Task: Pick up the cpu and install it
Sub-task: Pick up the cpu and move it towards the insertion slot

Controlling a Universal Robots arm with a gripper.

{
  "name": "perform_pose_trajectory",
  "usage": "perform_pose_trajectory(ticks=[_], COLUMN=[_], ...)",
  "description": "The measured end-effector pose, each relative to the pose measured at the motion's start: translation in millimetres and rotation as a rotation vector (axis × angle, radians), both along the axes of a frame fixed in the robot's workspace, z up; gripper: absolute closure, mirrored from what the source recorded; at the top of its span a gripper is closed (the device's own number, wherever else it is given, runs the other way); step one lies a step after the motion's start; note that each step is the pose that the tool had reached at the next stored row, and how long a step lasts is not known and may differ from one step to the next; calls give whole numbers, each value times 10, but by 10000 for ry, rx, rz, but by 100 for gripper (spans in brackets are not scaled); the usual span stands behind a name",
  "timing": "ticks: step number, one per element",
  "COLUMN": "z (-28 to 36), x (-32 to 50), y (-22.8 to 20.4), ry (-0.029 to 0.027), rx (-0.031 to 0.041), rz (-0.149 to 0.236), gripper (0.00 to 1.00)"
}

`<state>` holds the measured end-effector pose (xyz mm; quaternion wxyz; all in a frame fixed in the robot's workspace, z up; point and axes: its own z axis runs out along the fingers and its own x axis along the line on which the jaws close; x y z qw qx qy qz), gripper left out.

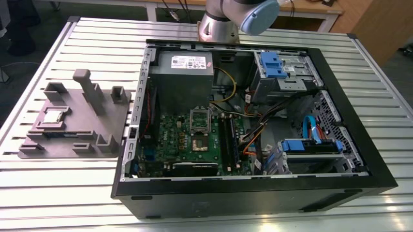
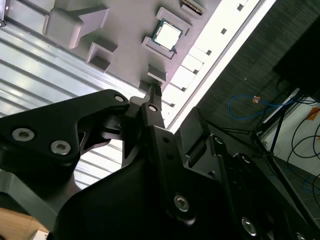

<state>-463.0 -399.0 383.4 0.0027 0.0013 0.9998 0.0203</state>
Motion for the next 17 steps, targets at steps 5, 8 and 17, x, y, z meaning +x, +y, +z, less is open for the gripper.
perform_pose_trajectory(ticks=[5,8,17], z=[0,0,0], x=[-1,-1,-2], y=[0,0,0], ry=[-1,0,0], rx=[1,0,1], rz=[0,0,0], gripper=[57,57,44])
